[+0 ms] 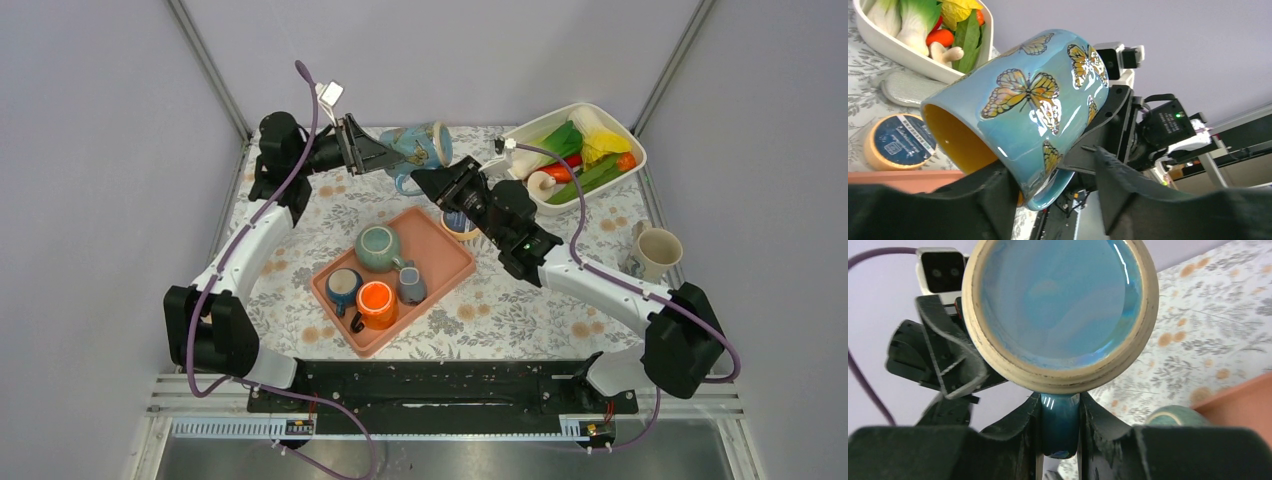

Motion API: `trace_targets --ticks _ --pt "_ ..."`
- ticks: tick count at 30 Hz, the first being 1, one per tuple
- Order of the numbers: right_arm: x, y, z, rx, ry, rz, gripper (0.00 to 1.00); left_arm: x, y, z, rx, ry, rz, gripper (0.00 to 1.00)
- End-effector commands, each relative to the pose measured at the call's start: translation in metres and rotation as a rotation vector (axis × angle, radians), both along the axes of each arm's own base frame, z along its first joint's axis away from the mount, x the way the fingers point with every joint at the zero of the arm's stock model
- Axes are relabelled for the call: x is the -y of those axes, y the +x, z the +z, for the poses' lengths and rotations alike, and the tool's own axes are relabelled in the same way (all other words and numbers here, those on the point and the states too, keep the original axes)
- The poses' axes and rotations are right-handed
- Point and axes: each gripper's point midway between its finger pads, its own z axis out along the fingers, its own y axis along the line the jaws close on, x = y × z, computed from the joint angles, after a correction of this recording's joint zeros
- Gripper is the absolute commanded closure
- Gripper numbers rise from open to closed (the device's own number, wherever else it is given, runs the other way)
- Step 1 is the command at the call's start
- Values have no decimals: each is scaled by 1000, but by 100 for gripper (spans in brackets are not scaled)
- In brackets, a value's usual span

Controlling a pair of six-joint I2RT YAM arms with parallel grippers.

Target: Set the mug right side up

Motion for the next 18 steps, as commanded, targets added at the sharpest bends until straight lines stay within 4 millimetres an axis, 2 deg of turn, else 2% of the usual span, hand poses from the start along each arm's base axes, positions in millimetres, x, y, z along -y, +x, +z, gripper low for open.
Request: trace_targets --ticks 1,5,7,8,10,12,14,15,18 --pt "-16 -20 88 166 249 145 100 7 -23 33 87 -75 -93 54" --pt "-34 -17 74 122 262 209 100 9 -28 37 106 -84 -110 76" --pt "-38 -17 69 103 271 224 100 8 -28 38 112 -77 -105 96" --pt "-41 -16 65 94 269 229 100 8 -27 37 114 -69 -98 100" --pt "-43 -13 56 69 256 227 98 5 -22 34 117 -50 -62 100" --pt "-43 -8 41 34 228 203 76 1 -13 25 117 -4 -6 100" --pt "-40 -3 25 5 186 167 53 -7 0 5 100 104 81 100" --pt "-38 -2 18 1 157 149 44 -13 8 -3 130 175 137 100" --pt "-30 7 -3 -27 60 78 21 -38 31 -13 247 348 292 100"
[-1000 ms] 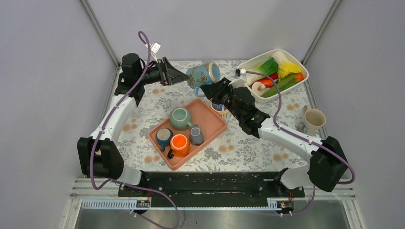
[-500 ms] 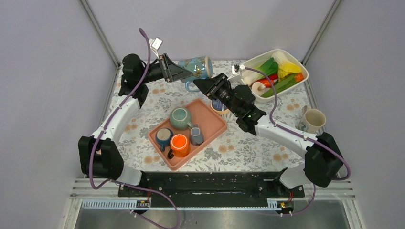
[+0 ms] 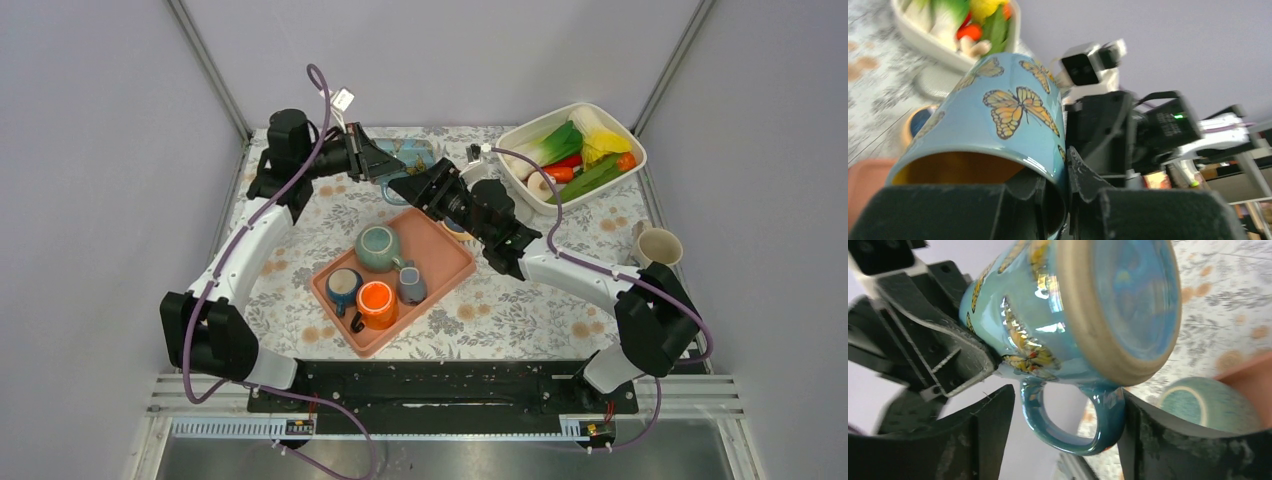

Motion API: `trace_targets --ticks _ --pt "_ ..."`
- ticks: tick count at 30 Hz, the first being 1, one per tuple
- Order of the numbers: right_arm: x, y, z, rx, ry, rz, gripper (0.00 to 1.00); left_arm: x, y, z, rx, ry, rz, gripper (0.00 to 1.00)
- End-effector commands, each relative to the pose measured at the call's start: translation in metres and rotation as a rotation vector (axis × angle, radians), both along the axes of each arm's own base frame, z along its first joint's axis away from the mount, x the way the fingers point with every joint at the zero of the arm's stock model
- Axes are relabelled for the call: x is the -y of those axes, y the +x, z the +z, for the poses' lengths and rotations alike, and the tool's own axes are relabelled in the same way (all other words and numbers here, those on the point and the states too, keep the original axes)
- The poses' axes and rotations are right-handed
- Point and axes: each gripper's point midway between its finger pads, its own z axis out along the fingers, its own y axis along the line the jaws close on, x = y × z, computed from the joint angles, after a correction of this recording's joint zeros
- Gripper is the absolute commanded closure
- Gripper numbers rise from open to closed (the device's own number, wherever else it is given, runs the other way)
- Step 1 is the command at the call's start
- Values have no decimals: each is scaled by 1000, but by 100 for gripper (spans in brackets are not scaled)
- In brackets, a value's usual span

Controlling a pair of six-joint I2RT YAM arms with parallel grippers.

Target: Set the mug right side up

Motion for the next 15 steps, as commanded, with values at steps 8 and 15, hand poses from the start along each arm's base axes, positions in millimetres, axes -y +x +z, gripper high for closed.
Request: trace_targets --ticks 8,15 --pt "16 9 -12 82 -239 -96 1 -112 79 -31 289 599 381 100" --pt "34 2 -15 136 -432 -99 0 -209 125 -108 222 1146 373 100"
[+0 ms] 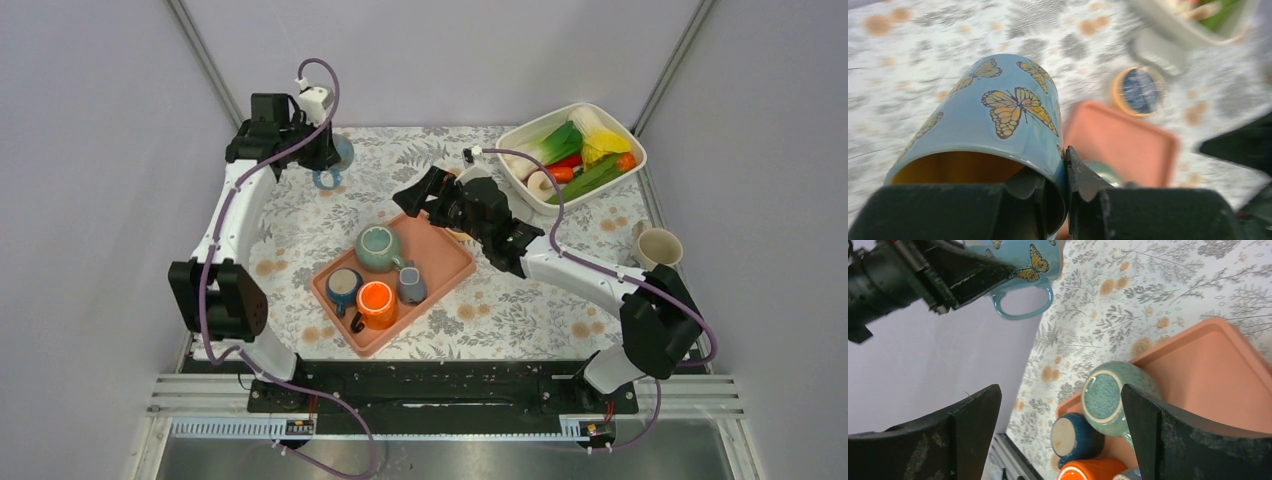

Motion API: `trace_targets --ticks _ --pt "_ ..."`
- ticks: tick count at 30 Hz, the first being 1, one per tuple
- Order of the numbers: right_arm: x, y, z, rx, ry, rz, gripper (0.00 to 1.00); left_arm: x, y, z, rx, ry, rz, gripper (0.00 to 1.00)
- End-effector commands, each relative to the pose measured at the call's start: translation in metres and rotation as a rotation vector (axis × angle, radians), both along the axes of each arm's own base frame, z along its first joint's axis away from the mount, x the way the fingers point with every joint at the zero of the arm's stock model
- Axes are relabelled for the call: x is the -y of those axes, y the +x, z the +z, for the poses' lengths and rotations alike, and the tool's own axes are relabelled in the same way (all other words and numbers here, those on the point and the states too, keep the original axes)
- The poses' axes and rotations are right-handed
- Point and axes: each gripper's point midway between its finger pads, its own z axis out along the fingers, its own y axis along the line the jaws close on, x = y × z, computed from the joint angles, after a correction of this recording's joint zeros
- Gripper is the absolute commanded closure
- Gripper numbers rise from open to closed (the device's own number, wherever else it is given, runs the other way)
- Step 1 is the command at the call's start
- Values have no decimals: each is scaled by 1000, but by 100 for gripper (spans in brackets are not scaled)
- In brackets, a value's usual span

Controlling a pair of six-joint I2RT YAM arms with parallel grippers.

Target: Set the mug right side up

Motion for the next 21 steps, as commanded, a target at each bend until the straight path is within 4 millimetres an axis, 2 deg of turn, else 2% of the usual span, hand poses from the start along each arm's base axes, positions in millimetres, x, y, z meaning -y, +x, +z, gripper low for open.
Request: trace_targets --ticks 1,2,4,8,15,21 --pt "21 -6 41 132 -98 -19 0 -75 29 -19 -3 391 -5 100" --pt "25 -7 42 139 -121 -24 1 -88 35 -21 -24 416 6 100" --pt "33 -8 38 146 -179 -35 1 -112 45 -39 -92 455 10 100" --pt "45 -9 33 151 -240 -55 0 -141 69 -65 -149 511 -1 100" --pt "51 -10 25 150 -280 -63 1 -167 98 -92 -190 581 10 100" --pt "53 -10 24 155 -292 -68 1 -183 105 -123 -240 618 12 100"
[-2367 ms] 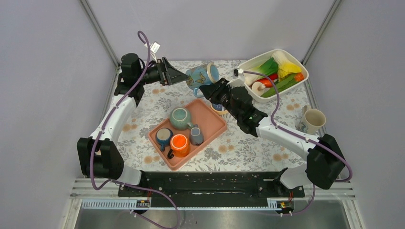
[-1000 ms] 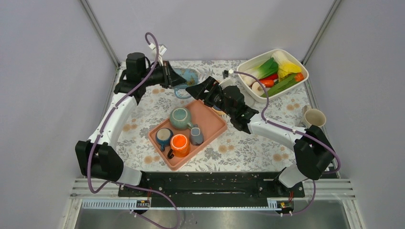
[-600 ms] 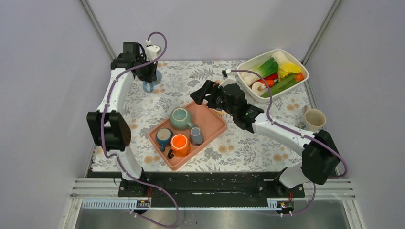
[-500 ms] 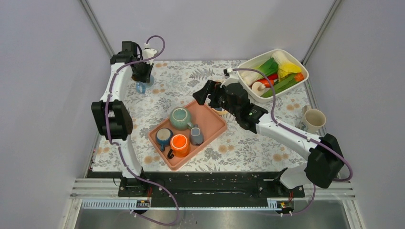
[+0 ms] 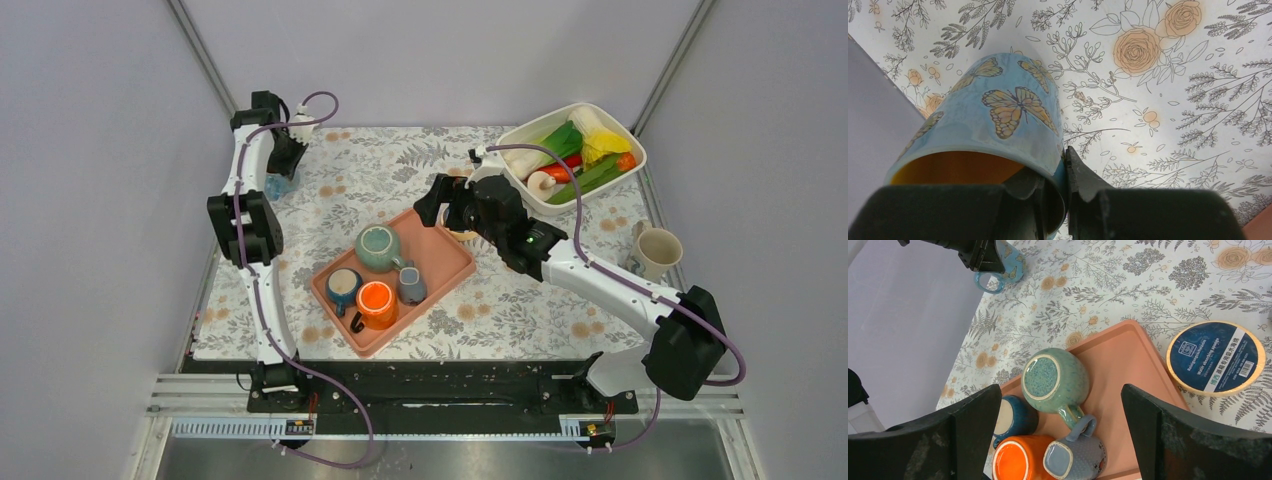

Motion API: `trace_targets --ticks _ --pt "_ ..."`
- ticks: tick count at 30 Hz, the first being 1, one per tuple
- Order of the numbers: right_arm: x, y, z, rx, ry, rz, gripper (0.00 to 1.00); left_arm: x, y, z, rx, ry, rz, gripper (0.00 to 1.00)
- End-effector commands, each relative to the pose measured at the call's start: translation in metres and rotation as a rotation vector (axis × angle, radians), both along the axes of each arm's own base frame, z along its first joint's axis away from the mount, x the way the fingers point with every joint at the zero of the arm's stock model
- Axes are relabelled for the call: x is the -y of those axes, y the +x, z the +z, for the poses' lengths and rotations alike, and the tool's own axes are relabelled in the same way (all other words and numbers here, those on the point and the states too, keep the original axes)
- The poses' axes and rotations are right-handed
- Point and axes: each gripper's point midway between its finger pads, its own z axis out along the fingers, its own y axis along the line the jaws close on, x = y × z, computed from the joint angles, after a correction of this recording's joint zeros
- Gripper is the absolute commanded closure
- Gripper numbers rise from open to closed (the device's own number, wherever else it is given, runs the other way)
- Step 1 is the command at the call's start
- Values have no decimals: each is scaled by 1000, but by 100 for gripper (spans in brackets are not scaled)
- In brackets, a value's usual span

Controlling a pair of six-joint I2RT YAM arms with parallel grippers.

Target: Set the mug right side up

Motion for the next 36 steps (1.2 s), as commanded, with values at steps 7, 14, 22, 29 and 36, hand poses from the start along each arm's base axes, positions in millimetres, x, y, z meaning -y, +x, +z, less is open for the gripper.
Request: trace_targets --ticks 7,14,22,29,36 --pt "4 -4 10 21 -43 9 0 -16 28 21 133 11 -1 96" --pt "1 -10 -6 -23 -139 62 1 -19 41 38 242 7 38 59" --pt "-45 -24 -38 -89 -474 245 8 -20 44 92 405 21 65 23" --pt "-69 -40 -77 -137 -706 345 16 15 4 136 465 -118 14 11" --pt "-83 -44 -102 -167 -771 418 16 57 -61 145 445 -259 -61 8"
